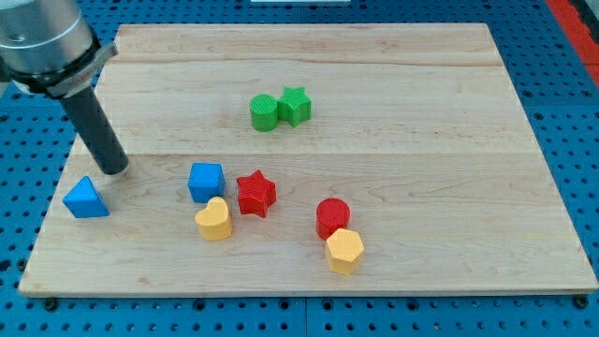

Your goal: Place the blue cube towards the top right of the blue triangle

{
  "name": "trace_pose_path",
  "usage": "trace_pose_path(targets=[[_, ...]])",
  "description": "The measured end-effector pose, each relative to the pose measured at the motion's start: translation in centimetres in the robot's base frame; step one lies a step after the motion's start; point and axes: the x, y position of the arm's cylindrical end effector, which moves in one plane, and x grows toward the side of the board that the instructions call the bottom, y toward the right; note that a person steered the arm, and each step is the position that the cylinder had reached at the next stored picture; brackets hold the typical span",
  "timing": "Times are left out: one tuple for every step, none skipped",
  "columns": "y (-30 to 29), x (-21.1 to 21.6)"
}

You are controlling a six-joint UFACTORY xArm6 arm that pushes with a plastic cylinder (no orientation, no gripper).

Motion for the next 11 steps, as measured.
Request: trace_pose_path(targets=[[-4.4, 1.7], [-2.5, 3.5], [-2.1, 2.7], [-1.1, 2.7], [2.8, 0.1], [13.1, -2.8], [19.9, -1.1], [15.3, 5.5], [13.1, 4.0], [15.7, 1.8], [9.1, 3.3]])
